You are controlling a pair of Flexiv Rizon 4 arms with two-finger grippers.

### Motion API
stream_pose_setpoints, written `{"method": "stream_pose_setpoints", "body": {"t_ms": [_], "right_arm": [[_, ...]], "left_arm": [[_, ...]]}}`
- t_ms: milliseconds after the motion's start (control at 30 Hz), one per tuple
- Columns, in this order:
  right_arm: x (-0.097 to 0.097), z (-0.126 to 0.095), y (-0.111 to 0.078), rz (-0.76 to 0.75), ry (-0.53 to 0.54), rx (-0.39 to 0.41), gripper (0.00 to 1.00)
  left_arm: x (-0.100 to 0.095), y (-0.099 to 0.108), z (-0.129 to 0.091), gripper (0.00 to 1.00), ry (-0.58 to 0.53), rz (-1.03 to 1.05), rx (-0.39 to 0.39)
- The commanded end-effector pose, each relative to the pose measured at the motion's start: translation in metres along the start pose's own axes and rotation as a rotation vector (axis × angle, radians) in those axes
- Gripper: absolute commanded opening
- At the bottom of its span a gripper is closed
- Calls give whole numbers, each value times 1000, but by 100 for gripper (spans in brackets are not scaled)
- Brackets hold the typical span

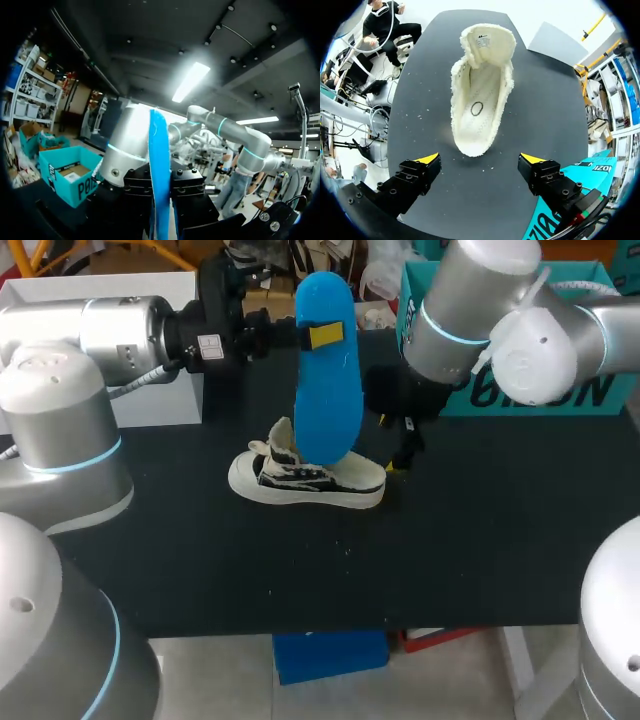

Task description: Take the shoe out of the shoebox, open the shoe tongue, remove and reinsert the insole, then place the shoe into the shoebox

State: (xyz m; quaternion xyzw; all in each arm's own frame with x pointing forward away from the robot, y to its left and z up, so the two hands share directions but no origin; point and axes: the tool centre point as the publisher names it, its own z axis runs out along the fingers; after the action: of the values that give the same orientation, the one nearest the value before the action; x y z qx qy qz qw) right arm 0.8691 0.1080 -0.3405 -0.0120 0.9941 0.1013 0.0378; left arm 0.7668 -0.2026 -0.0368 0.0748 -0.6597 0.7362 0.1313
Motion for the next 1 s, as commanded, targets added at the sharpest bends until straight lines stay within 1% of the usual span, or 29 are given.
{"method": "stream_pose_setpoints", "body": {"t_ms": [33,200,367,433,500,600,767,867,933,967,1000], "right_arm": [[-1,1,7,4,-2,324,100],[-1,3,13,6,1,311,100],[-2,6,16,15,5,268,100],[-3,7,17,17,8,263,100],[-2,7,22,19,11,253,100],[-4,9,21,22,15,235,100],[-4,9,26,24,19,208,100],[-4,9,26,31,16,166,100],[-3,9,25,41,12,97,100],[-3,9,24,47,11,76,100],[-2,10,23,55,9,14,100]], "left_arm": [[1,1,1,0,-7,0,-1],[1,1,1,0,-7,0,-1],[1,1,1,0,-7,0,-1],[1,1,1,0,-7,0,-1],[1,1,1,0,-7,0,-1],[1,1,1,0,-7,0,-1],[1,1,1,0,-7,0,-1],[1,1,1,0,-7,0,-1],[1,1,1,0,-7,0,-1],[1,1,1,0,-7,0,-1],[1,1,1,0,-7,0,-1]]}}
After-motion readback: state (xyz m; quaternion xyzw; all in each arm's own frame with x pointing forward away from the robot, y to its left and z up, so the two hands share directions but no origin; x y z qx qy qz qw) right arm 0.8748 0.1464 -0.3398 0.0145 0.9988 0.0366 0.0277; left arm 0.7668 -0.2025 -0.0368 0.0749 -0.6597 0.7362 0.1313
